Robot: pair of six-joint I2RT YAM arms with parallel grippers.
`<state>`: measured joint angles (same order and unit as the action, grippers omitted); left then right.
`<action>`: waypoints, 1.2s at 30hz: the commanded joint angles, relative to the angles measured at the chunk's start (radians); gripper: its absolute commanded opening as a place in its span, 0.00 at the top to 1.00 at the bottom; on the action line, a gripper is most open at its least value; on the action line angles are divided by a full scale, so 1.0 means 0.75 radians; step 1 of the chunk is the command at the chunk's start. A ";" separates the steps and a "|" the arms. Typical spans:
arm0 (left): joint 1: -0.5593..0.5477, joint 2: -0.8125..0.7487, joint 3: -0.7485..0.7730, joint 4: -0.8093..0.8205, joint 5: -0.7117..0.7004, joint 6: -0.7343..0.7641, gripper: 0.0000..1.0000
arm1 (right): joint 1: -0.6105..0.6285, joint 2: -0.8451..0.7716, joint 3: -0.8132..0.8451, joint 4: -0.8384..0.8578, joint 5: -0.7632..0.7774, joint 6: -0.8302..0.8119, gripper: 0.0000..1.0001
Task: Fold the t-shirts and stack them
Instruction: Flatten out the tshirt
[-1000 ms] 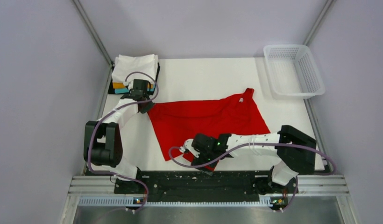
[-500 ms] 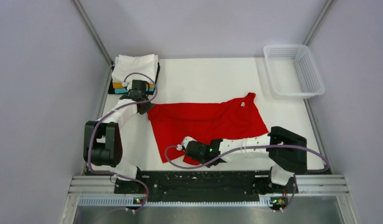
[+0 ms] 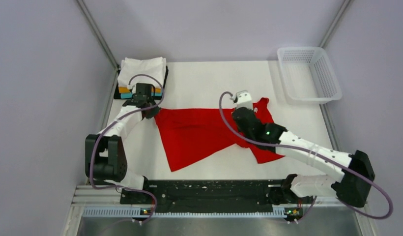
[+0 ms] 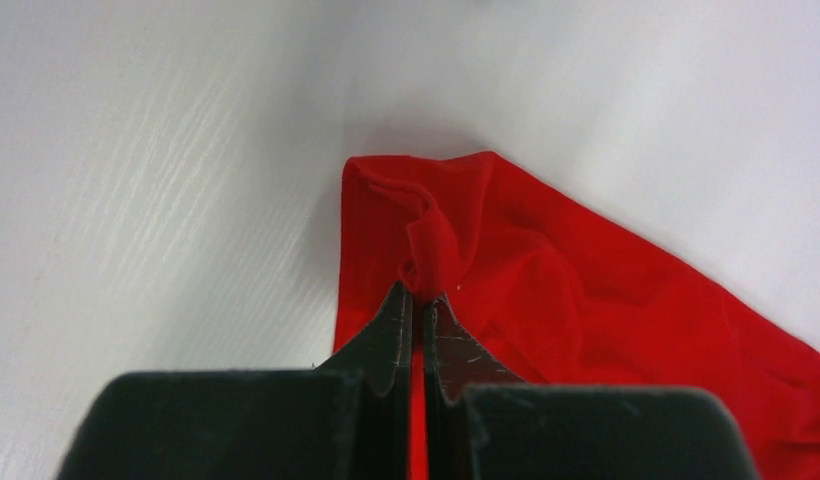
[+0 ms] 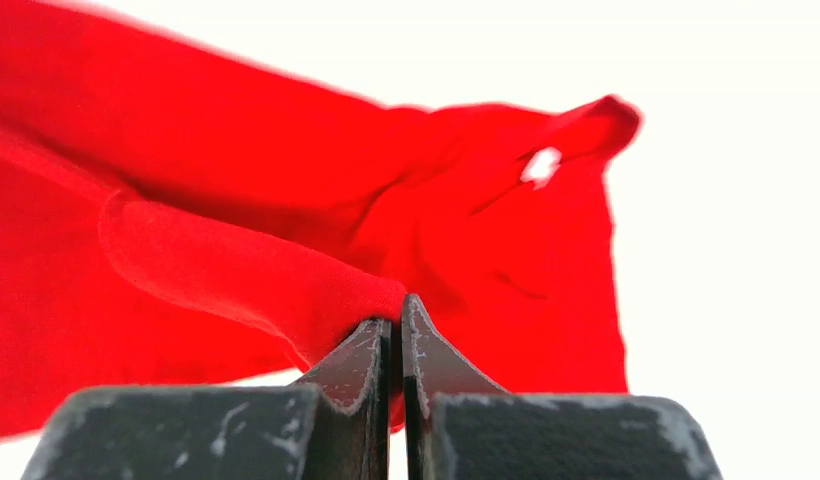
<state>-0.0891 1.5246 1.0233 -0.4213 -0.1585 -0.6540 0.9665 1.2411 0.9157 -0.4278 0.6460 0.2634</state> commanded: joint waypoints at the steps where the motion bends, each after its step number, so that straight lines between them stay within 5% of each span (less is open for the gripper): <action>1: 0.006 -0.159 0.075 0.021 0.054 0.005 1.00 | -0.159 -0.158 0.035 0.228 0.201 -0.107 1.00; 11: -0.003 -0.658 0.215 0.066 0.142 0.062 1.00 | -0.211 -0.416 0.383 0.418 0.253 -0.651 1.00; 27: -0.008 -1.185 0.503 0.206 0.539 0.191 1.00 | -0.212 -0.480 1.214 -0.094 -0.733 -0.818 1.00; 36: -0.006 -1.244 0.564 0.243 0.667 0.156 1.00 | -0.212 -0.378 1.505 -0.198 -0.785 -0.897 1.00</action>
<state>-0.0940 0.5808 1.4193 -0.2970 0.2947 -0.5285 0.8127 0.9058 1.9831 -0.5423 0.0731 -0.3569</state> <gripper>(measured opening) 0.026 0.014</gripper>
